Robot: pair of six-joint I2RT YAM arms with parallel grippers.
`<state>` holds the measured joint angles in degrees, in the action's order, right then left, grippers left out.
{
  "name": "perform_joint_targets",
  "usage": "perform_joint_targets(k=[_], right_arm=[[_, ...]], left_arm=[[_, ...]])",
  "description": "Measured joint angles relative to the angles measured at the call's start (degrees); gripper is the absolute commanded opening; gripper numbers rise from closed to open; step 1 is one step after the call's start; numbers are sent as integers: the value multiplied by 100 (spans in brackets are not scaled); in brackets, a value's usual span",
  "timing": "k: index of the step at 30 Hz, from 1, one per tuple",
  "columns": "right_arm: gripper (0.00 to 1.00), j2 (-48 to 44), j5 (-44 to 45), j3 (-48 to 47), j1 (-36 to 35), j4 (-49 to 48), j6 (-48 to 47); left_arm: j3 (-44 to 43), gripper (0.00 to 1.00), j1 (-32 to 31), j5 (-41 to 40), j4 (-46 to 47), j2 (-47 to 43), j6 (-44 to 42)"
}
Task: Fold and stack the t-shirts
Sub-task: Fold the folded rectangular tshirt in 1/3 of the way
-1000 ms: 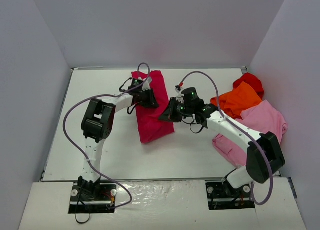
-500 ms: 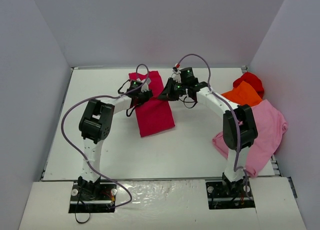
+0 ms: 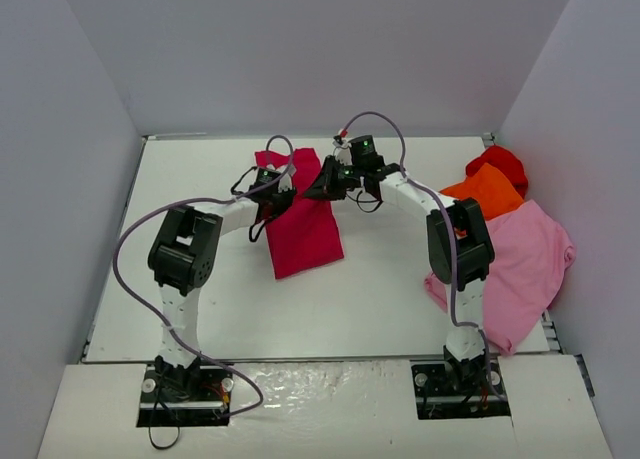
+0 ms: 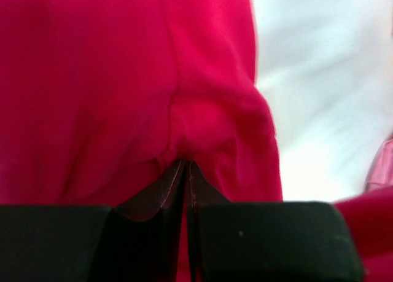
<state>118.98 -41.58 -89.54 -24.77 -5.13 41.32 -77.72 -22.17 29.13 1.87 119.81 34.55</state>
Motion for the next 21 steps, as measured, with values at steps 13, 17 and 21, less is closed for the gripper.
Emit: perform_joint_targets(k=[13, 17, 21], right_arm=[[0, 2, -132, -2, 44, -239, 31], [0, 116, -207, -16, 44, -535, 172], [0, 395, -330, -39, 42, -885, 434]], left_arm=[[281, 31, -33, -2668, -2064, -3785, -601], [-113, 31, -26, -3029, -2266, -4534, -728], [-174, 31, -26, -3158, -2486, -4618, -803]])
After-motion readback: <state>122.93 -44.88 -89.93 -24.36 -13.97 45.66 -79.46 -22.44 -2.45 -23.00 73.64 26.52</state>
